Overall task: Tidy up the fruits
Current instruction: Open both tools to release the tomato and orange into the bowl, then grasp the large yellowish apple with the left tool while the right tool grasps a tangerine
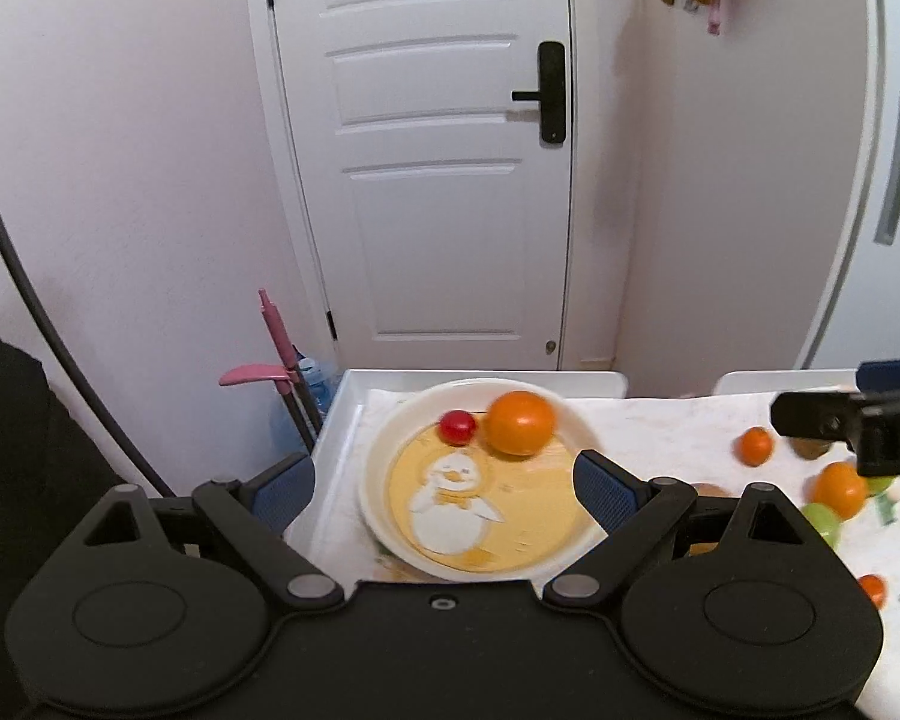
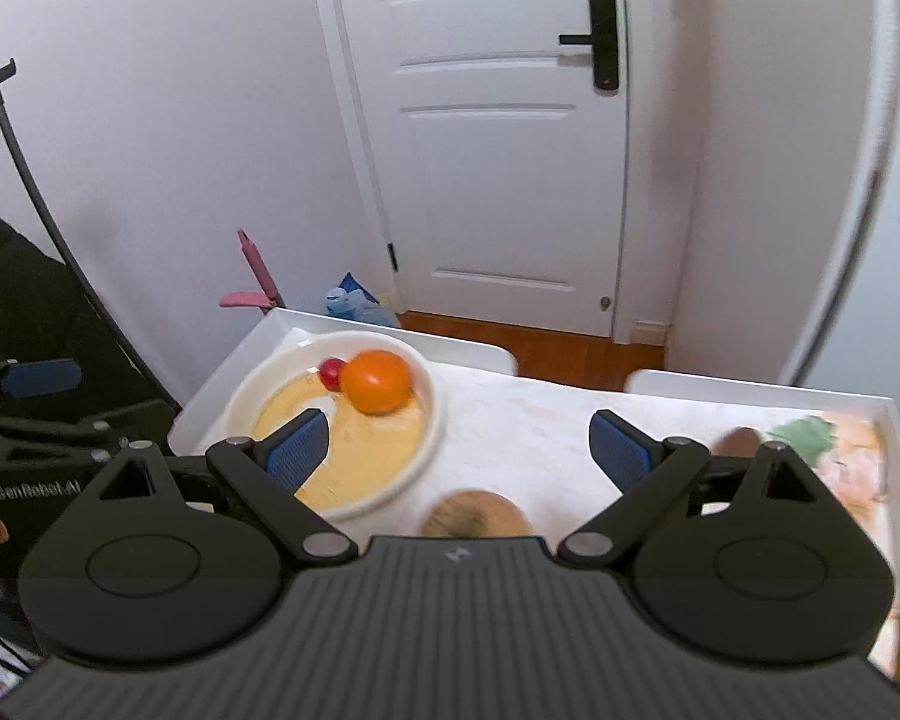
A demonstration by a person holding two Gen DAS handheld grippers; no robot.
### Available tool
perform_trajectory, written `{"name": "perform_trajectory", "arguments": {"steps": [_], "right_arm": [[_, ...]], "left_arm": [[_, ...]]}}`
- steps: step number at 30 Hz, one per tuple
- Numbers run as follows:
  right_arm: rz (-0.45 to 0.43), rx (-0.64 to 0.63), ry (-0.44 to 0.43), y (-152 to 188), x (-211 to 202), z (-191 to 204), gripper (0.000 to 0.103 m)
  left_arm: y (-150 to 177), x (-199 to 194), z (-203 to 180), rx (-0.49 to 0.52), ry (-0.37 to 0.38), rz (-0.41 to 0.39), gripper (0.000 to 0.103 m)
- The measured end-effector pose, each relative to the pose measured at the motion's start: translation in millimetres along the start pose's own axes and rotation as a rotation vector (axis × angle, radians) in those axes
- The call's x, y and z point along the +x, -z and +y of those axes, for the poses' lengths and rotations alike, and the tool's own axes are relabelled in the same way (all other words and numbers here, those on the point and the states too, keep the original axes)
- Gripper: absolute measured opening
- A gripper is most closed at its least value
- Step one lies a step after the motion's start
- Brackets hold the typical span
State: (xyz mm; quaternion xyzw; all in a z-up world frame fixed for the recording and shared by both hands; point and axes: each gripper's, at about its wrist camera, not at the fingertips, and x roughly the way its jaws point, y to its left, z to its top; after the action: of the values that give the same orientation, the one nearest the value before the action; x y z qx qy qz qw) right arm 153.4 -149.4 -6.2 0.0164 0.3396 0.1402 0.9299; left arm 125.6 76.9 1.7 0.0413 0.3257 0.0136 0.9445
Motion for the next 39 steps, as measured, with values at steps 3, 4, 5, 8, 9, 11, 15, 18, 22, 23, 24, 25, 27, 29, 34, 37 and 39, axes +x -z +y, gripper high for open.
{"name": "perform_trajectory", "arguments": {"steps": [3,4,5,8,9,11,15,18,22,23,24,25,27,29,34,37,39], "right_arm": [[0.005,-0.007,0.013,13.3,-17.3,-22.1,0.103],[0.009,-0.007,0.017,17.6,-21.5,-29.2,0.103],[0.016,-0.007,0.019,22.1,-24.6,-35.7,0.103],[0.034,0.005,0.029,36.5,-33.0,-56.6,0.103],[0.041,0.009,0.033,41.5,-34.8,-63.8,0.103],[0.053,0.017,0.04,51.1,-37.5,-75.2,0.103],[0.078,0.032,0.055,72.9,-37.5,-94.9,0.103],[0.1,0.038,0.067,89.6,-31.9,-104.9,0.103],[0.129,0.052,0.076,111.6,-20.2,-114.2,0.103],[0.137,0.057,0.076,117.4,-16.6,-115.4,0.103],[0.144,0.06,0.076,121.9,-12.1,-115.6,0.103],[0.149,0.062,0.078,125.9,-8.9,-115.4,0.103],[0.157,0.066,0.081,133.3,-1.5,-114.6,0.103],[0.158,0.064,0.086,139.0,4.1,-113.3,0.103],[0.168,0.079,0.093,150.2,17.5,-109.9,0.097],[0.178,0.084,0.092,155.4,22.2,-108.0,0.095],[0.181,0.084,0.096,158.0,24.3,-107.0,0.092]], "left_arm": [[6.5,-11.9,-20.9,-0.016,0.001,-0.003,0.096],[9.2,-15.2,-28.3,-0.02,0.004,-0.003,0.096],[11.7,-17.9,-35.0,-0.022,0.006,-0.002,0.096],[20.1,-23.0,-55.3,-0.026,0.008,0.002,0.096],[22.9,-23.8,-61.3,-0.027,0.011,0.004,0.096],[28.7,-23.5,-72.7,-0.025,0.017,0.007,0.096],[39.9,-14.6,-94.3,-0.002,0.029,0.017,0.096],[46.8,-0.8,-106.7,0.015,0.038,0.027,0.096],[55.2,20.2,-120.5,0.043,0.055,0.029,0.096],[57.1,26.3,-123.8,0.052,0.057,0.029,0.096],[58.7,31.6,-126.2,0.058,0.061,0.029,0.096],[60.2,37.6,-128.6,0.065,0.066,0.032,0.096],[63.0,49.3,-133.7,0.077,0.076,0.038,0.096],[65.2,61.6,-138.0,0.093,0.088,0.046,0.096],[70.2,87.2,-147.1,0.136,0.101,0.057,0.096],[71.1,98.2,-149.9,0.143,0.107,0.063,0.096],[71.0,104.1,-151.1,0.146,0.116,0.067,0.096]]}}
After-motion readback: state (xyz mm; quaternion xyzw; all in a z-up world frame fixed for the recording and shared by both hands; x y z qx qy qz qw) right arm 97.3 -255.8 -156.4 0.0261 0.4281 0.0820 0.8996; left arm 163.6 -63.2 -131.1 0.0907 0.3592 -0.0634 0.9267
